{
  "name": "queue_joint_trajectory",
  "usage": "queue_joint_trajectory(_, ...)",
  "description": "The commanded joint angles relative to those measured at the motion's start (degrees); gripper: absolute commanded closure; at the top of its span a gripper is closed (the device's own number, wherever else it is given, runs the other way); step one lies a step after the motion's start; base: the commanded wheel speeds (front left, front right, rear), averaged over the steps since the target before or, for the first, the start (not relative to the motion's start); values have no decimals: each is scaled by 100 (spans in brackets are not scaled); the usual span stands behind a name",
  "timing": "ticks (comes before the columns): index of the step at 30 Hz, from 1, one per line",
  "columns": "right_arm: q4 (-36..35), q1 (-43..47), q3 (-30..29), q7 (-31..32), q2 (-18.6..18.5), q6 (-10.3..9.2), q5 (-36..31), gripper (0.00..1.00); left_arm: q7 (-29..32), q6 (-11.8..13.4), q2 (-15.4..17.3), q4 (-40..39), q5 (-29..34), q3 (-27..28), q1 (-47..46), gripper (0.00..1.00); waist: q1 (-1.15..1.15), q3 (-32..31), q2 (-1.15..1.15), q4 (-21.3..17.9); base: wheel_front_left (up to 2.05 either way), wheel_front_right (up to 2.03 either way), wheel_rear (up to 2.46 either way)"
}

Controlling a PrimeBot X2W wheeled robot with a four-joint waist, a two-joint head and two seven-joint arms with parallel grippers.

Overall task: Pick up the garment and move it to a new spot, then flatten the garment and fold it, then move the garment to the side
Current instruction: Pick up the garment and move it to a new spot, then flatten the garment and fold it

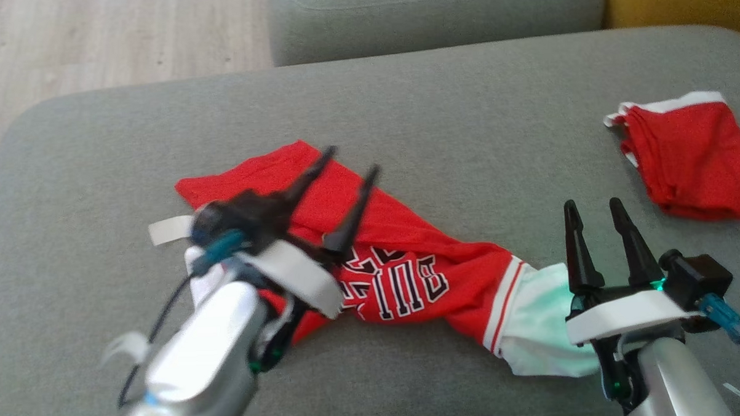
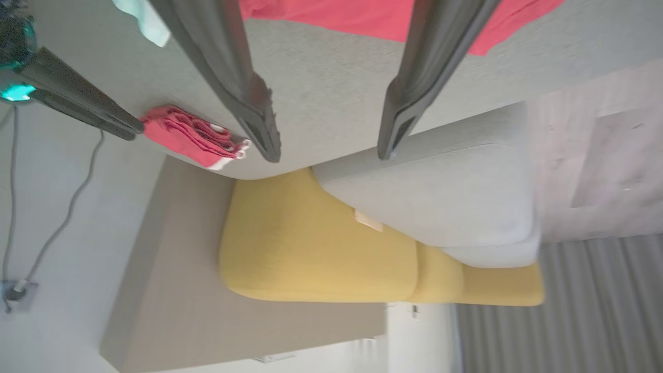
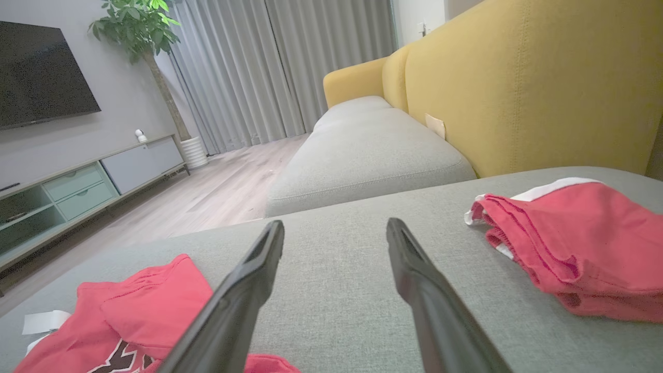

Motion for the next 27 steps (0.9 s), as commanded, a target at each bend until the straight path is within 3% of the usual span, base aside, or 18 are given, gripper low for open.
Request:
queue_joint_trajectory(1,-207,-76,138,-61,-11,-5,-46,0,-47,124,182,-359,69,611,41,0,0,-97,0,170,0,0,0)
queue_joint_trajectory(7,-261,17,139,-61,-11,-5,-42,0,-47,331,246,-846,244,1772,983,0,0,-199,0,393,0,0,0)
queue_joint_trajectory(13,-278,130,174,-61,-11,-5,-25,0,-48,253,4,-1029,474,2594,1969,0,0,-274,0,515,0,0,0)
queue_joint_trajectory(27,-245,111,418,20,-11,-5,-105,0,-48,-279,-612,-905,1043,3223,2417,0,0,-243,0,666,0,0,0)
